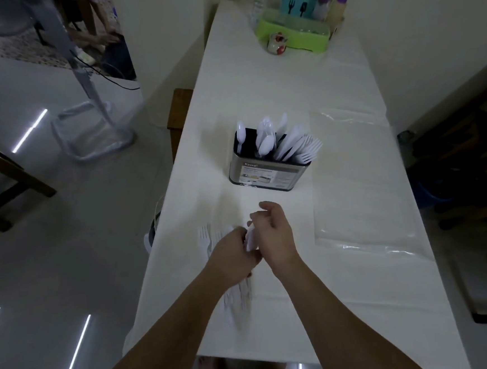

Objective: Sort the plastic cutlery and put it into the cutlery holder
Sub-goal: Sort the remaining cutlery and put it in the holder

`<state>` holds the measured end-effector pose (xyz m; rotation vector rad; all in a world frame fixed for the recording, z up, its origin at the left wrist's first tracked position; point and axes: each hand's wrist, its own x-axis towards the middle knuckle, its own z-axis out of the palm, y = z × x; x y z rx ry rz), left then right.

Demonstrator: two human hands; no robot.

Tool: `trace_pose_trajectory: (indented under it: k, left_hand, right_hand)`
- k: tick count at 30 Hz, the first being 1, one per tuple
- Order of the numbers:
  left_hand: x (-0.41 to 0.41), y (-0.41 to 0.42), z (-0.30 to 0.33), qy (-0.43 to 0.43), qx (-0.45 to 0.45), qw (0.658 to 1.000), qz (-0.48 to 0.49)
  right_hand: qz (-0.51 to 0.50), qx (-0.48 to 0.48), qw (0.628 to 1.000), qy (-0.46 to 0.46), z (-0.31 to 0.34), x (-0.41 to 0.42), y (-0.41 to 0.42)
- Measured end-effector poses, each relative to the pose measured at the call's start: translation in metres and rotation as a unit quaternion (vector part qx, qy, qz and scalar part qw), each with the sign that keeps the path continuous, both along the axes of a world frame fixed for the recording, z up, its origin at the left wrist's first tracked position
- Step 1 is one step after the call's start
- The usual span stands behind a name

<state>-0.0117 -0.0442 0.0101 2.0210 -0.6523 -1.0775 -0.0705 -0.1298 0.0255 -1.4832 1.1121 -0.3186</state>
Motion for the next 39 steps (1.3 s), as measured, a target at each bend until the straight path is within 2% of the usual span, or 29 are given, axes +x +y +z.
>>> trace_pose_trajectory:
  k: [4, 7, 12, 14, 20, 23, 27, 35, 39]
  left_hand:
    - [0.006, -0.005, -0.002, -0.088, 0.013, 0.996, 0.018]
    - [0.012, -0.003, -0.002, -0.081, -0.001, 0.996, 0.044]
    - [0.013, -0.005, -0.002, -0.037, -0.018, 0.999, 0.031]
    - [0.016, -0.005, 0.000, -0.005, -0.026, 1.000, 0.009]
    - [0.026, -0.003, 0.011, 0.160, -0.075, 0.983, -0.044]
    - [0.030, -0.004, 0.014, 0.210, -0.103, 0.971, -0.054]
    - [0.034, -0.005, 0.018, 0.237, -0.104, 0.961, -0.102]
    - [0.034, -0.006, 0.023, 0.261, -0.076, 0.954, -0.127]
    - [0.032, -0.006, 0.025, 0.285, -0.108, 0.944, -0.130]
  right_hand:
    - [0.128, -0.080, 0.986, 0.065, 0.011, 0.000, -0.006]
    - [0.203, -0.129, 0.964, 0.114, 0.020, 0.001, -0.012]
    - [0.244, -0.208, 0.927, 0.196, 0.028, 0.000, -0.023]
    - [0.251, -0.186, 0.934, 0.175, 0.031, 0.000, -0.029]
    - [0.243, -0.070, 0.965, 0.074, 0.038, -0.008, -0.039]
    - [0.281, -0.023, 0.959, 0.040, 0.042, -0.009, -0.045]
    - [0.340, 0.005, 0.940, 0.028, 0.048, -0.012, -0.057]
    - [0.376, 0.027, 0.926, 0.040, 0.056, -0.013, -0.065]
    - [0.379, 0.031, 0.924, 0.042, 0.055, -0.012, -0.069]
